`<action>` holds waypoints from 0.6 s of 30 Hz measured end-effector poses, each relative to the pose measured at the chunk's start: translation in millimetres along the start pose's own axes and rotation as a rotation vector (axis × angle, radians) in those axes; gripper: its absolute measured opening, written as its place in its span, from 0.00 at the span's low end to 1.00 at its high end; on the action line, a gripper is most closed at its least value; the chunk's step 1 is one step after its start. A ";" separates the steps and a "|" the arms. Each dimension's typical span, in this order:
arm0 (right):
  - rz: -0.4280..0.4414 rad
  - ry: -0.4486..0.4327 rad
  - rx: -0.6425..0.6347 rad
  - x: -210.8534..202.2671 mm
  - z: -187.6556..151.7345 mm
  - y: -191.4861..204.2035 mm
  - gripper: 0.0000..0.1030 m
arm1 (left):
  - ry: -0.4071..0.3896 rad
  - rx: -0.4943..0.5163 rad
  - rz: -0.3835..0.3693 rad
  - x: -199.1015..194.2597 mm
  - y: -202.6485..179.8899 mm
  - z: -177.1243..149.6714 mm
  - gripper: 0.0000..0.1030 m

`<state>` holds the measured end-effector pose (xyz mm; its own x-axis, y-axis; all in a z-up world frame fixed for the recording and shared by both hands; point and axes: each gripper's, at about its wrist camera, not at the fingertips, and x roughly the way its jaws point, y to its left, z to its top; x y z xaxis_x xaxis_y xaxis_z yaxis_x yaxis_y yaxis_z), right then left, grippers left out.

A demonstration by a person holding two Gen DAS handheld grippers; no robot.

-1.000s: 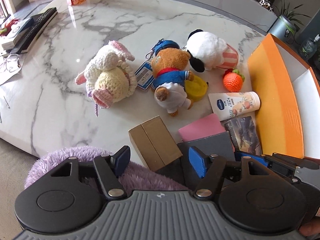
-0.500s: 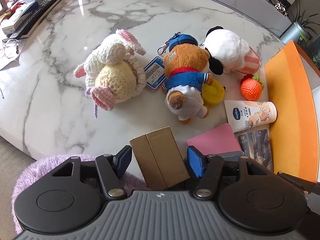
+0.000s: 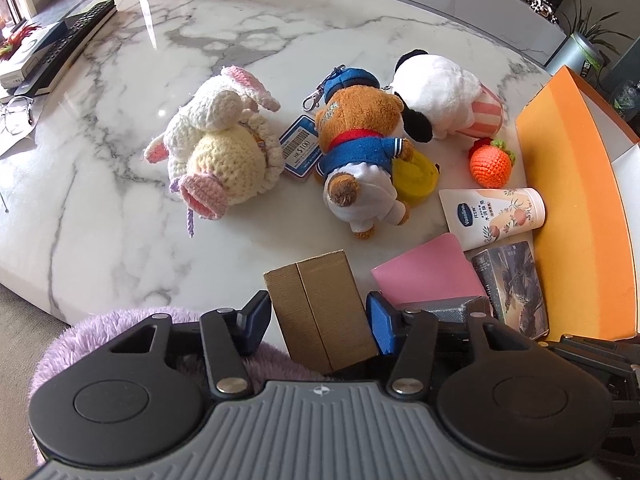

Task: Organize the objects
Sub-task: 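Grasp the kraft cardboard box with the left tool while the right tool grasps the black book, then carry the kraft box into the orange box and open the left tool while the right carries the book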

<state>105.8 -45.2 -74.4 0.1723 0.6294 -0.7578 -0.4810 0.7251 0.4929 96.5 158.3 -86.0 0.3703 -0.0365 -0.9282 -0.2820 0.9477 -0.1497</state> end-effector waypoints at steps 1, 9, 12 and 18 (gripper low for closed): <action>-0.014 0.004 -0.009 2.5 -0.3 2.0 0.35 | -0.003 0.005 -0.001 0.1 -0.2 -0.3 0.59; -0.049 -0.062 -0.036 -29.0 -2.4 8.0 0.34 | -0.079 0.005 -0.041 -21.0 -0.8 -6.1 0.56; -0.045 -0.124 -0.036 -56.4 -3.4 9.4 0.34 | -0.120 0.002 -0.066 -40.4 -7.4 -7.4 0.55; -0.089 -0.313 -0.005 -125.4 -5.8 2.2 0.34 | -0.228 0.102 -0.172 -90.0 -53.1 -4.5 0.53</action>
<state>78.2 -124.1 19.2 0.4696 0.6195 -0.6291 -0.4560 0.7803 0.4280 74.1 109.8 3.9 0.5973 -0.1376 -0.7901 -0.1122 0.9611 -0.2522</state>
